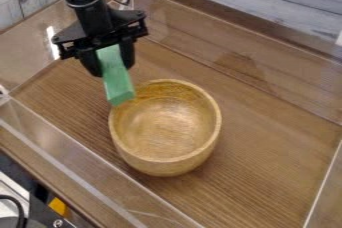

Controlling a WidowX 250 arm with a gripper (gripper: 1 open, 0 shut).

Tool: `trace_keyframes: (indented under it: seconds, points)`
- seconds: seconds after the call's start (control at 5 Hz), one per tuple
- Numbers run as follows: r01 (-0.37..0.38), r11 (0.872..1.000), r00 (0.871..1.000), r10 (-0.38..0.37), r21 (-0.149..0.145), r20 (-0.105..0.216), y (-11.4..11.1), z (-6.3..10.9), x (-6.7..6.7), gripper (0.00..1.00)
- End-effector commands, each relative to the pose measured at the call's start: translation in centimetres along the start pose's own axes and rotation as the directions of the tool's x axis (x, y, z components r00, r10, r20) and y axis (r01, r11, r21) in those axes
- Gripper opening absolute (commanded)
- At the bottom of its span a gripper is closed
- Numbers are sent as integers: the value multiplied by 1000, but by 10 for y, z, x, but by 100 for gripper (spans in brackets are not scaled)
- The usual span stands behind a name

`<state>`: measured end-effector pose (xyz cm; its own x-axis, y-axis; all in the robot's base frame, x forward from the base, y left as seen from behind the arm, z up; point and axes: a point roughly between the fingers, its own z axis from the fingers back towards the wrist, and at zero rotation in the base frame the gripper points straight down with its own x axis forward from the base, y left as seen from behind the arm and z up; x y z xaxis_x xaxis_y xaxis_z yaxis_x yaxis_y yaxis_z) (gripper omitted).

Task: Remove the green block from inside the brown bowl and put it on the table

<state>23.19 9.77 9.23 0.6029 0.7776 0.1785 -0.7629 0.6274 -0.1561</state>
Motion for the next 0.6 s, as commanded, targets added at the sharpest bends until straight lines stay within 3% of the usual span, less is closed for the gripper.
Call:
trace_keyframes:
  seconds: [0.0, 0.4]
  points:
    - [-26, 1000, 998, 25, 5, 63, 12, 2, 13, 0]
    - [-66, 997, 992, 63, 28, 113, 46, -8, 30, 0]
